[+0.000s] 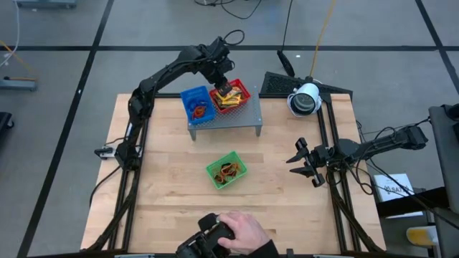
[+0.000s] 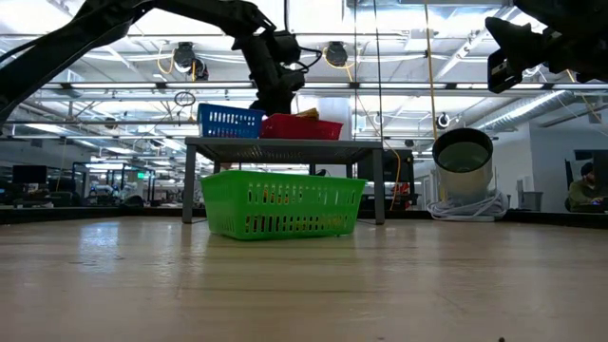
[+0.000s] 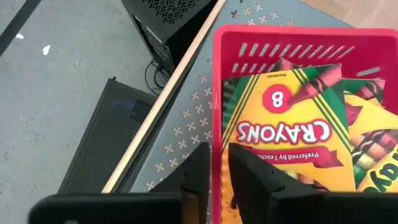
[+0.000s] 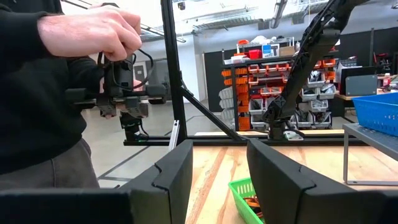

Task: Pick & Place Office Desk Supplies
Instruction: Put the red basket on the shelf, then put the green basket on the shelf

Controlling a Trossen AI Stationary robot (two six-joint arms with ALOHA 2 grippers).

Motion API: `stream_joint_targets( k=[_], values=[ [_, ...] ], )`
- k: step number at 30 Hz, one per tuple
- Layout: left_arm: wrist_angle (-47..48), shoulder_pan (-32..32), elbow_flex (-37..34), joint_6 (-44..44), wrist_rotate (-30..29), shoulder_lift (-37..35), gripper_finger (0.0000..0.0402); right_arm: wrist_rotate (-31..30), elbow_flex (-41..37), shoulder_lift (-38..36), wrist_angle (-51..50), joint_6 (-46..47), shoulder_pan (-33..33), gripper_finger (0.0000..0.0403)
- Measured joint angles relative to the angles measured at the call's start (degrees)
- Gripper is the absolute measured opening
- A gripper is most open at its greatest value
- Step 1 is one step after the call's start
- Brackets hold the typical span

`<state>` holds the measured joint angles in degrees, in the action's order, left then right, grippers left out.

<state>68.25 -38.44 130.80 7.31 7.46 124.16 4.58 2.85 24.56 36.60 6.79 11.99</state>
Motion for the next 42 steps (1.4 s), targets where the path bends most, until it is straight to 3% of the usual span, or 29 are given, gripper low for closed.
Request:
stream_joint_targets(
  k=[15,30,42],
  values=[
    [-2.41,0.22,0.0,-1.65,-2.67,-2.74,0.0142,0.0,0.0,0.0,-0.02,0.0,0.02,0.0141],
    [-1.31,6.43,0.0,-4.6,11.65,-10.5,0.0145,0.0,0.0,0.0,-0.02,0.0,0.02,0.0141],
    [7.05,17.05,0.0,-3.28,12.2,-11.26,0.0145,0.0,0.01,-0.02,0.0,0.0,0.02,0.0141]
  ],
)
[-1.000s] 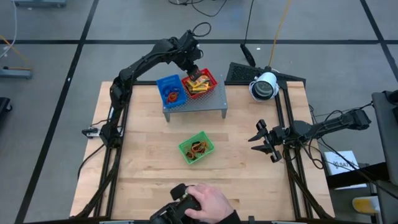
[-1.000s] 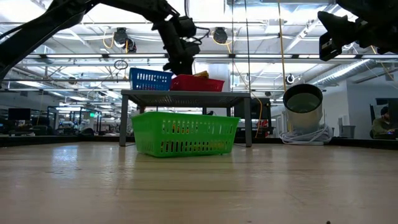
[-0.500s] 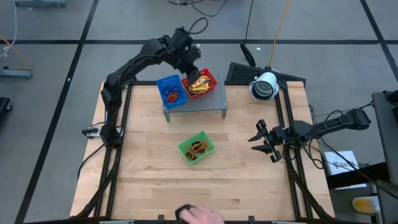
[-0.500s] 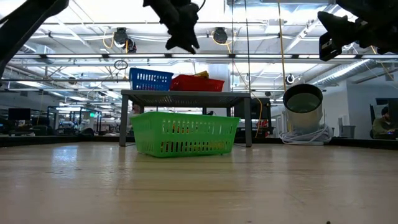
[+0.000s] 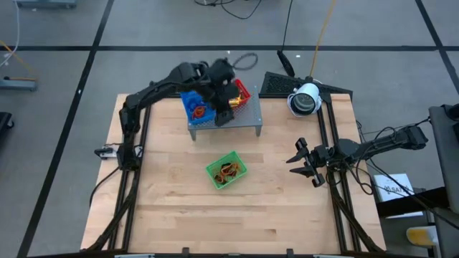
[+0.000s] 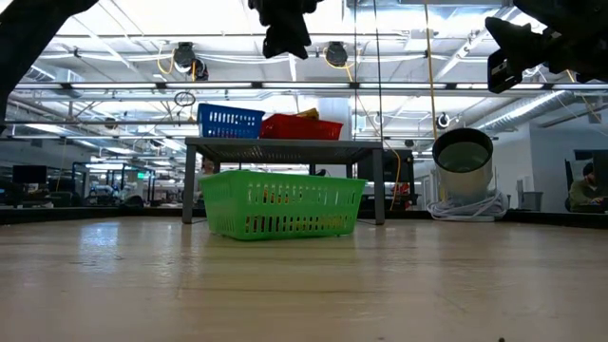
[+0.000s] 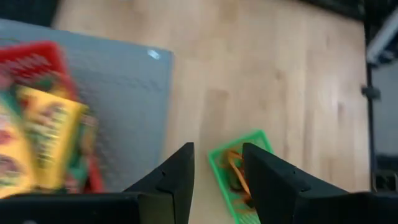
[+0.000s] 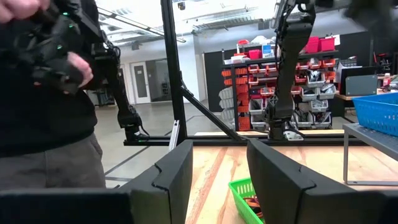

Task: Pick & Place Office Desk Supplies
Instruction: Put the green basket on the shelf

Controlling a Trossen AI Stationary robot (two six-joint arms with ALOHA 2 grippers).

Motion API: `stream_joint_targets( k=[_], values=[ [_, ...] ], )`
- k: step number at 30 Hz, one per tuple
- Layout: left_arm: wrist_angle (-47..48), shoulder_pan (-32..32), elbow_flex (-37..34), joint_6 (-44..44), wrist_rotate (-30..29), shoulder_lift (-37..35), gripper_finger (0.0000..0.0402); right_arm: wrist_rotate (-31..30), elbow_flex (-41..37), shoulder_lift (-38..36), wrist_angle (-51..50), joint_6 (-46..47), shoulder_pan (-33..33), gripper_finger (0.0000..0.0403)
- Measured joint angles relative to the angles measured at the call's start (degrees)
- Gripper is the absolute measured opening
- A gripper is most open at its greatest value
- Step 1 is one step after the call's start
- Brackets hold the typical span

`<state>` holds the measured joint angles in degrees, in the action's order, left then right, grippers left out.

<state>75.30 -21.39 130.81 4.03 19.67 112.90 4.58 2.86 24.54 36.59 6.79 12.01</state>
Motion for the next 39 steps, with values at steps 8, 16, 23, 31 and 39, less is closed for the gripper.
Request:
stream_joint_targets(
  k=[8,16,23,31,39],
  values=[
    [5.17,8.05,0.0,0.48,-1.28,0.02,0.0145,0.0,0.01,0.0,0.0,0.0,-0.01,0.0141],
    [4.56,14.05,-3.59,-12.1,-8.86,0.42,0.0145,0.0,0.01,0.02,-0.02,0.0,-0.01,0.0141],
    [-1.93,20.35,-10.81,-32.0,-8.6,0.37,0.0145,0.0,0.0,0.01,-0.01,0.0,0.0,0.0141],
    [-16.51,25.46,-21.93,-48.92,-6.24,0.39,0.0145,0.0,0.0,0.0,-0.01,0.0,-0.01,0.0141],
    [-26.9,27.78,-32.24,-54.86,-6.71,0.39,0.0145,0.0,-0.01,0.01,-0.01,0.0,-0.01,0.0141]
  ],
)
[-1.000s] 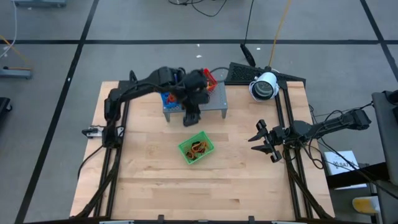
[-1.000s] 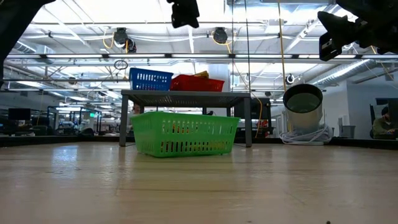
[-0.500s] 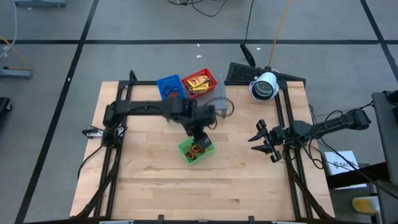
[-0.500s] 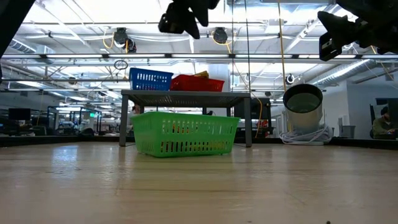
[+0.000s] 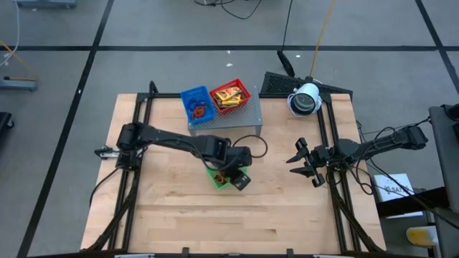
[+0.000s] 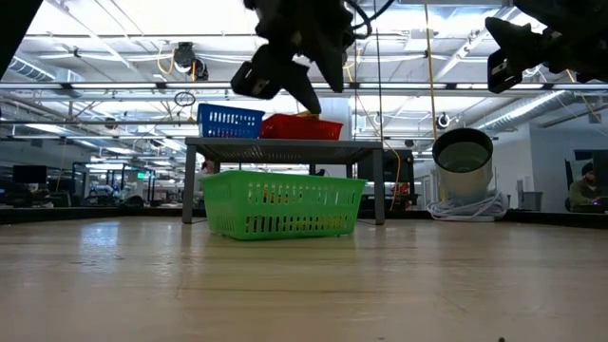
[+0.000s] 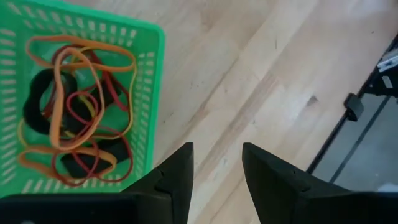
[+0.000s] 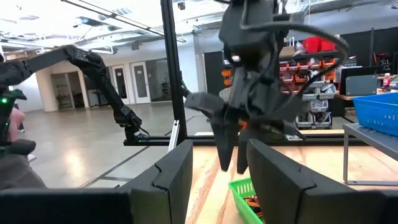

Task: Pick & Place Office Desk Supplies
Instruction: Put the green basket on the shelf

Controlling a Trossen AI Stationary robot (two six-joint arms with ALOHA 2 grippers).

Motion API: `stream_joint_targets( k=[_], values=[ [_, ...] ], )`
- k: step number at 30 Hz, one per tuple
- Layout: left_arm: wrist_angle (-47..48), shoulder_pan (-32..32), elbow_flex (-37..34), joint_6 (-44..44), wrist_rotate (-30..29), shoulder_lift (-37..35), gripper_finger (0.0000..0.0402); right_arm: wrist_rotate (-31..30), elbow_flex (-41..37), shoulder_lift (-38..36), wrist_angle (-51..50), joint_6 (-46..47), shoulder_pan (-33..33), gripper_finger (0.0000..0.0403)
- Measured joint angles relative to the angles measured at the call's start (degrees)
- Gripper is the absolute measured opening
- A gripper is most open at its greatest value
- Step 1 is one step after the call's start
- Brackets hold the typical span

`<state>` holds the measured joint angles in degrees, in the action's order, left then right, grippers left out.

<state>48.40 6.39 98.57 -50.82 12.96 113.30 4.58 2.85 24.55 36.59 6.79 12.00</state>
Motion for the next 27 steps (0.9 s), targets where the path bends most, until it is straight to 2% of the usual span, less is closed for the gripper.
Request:
stream_joint_targets(
  k=[4,9,14,27],
  values=[
    [-2.26,0.8,-2.16,-0.35,-2.01,0.0,0.0145,0.0,0.0,0.0,-0.01,0.0,0.0,0.0141],
    [-2.05,1.37,-2.39,0.83,-8.4,0.0,0.0145,0.0,0.01,-0.01,0.01,0.0,0.01,0.0141],
    [-2.2,1.97,-2.41,3.85,-11.81,0.49,0.0145,0.0,0.02,0.0,-0.01,0.0,0.01,0.0141],
    [-3.89,4.36,-2.45,7.71,-11.56,4.26,0.0145,0.0,0.01,-0.02,-0.06,0.0,-0.01,0.0141]
  ],
)
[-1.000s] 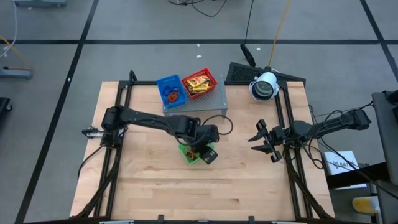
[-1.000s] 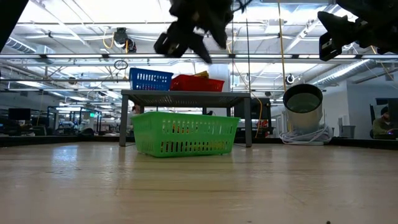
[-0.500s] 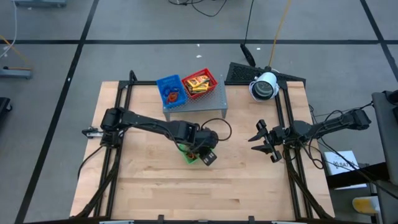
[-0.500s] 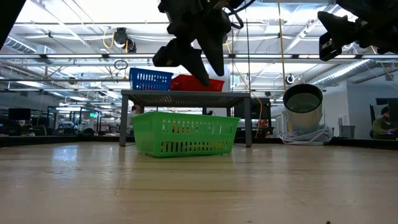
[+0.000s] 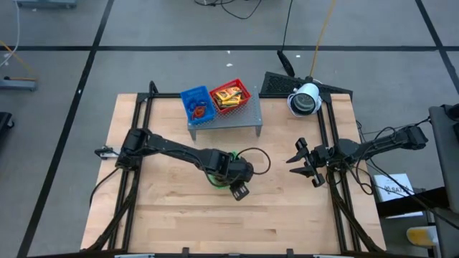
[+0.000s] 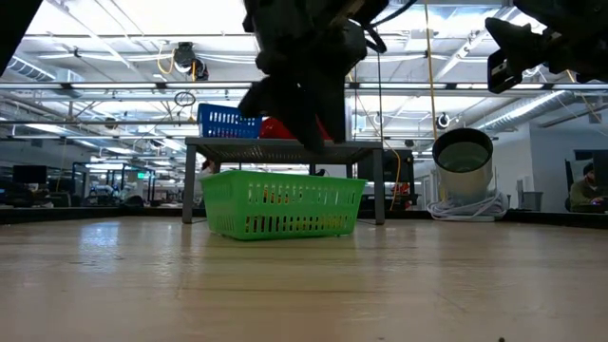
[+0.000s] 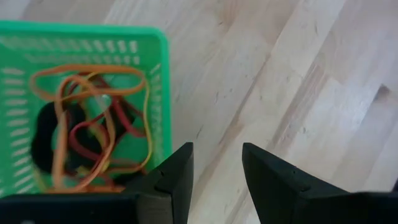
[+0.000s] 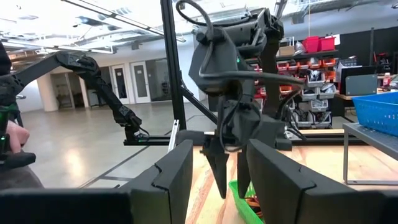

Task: Pick & Place Office Desk Supplies
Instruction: Put the green basket on the shelf

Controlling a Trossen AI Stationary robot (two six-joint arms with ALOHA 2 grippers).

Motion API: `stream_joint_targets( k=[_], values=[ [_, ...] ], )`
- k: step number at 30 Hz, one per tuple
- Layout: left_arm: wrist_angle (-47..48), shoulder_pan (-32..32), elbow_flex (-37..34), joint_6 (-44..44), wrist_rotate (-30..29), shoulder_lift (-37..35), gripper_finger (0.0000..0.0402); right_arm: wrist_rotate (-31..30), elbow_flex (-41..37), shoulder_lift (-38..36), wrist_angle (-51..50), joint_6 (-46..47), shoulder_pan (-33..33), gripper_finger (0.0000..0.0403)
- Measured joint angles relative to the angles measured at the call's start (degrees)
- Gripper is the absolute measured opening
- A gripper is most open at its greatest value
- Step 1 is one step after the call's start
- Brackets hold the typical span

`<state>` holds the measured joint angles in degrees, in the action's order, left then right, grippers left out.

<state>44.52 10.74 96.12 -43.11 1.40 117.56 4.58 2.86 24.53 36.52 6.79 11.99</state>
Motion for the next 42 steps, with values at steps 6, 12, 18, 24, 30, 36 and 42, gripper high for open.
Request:
stream_joint_targets(
  k=[6,12,18,24,30,36,42],
  values=[
    [0.19,0.26,0.02,0.46,-0.51,1.44,0.0145,0.0,0.0,0.0,0.02,0.0,0.02,0.0141],
    [1.12,0.26,0.09,0.63,-1.36,2.21,0.0145,0.0,0.0,0.02,0.03,0.0,0.02,0.0141],
    [2.16,-0.02,0.05,0.67,0.05,3.15,0.0145,0.0,0.01,0.01,0.03,0.0,0.02,0.0141],
    [2.11,-0.07,0.07,0.46,0.36,3.04,0.0145,0.0,-0.01,0.0,0.03,0.0,0.01,0.0141],
    [1.25,-0.07,0.04,-0.74,2.82,3.03,0.0145,0.0,0.0,0.02,0.03,0.0,0.01,0.0141],
    [-2.19,-0.08,0.05,1.07,1.14,1.65,0.0145,0.0,-0.01,0.0,0.04,0.0,0.0,0.0141],
    [-1.17,-0.45,0.09,7.05,-5.57,0.37,0.0145,0.0,-0.01,0.01,0.04,0.0,0.01,0.0141]
  ],
)
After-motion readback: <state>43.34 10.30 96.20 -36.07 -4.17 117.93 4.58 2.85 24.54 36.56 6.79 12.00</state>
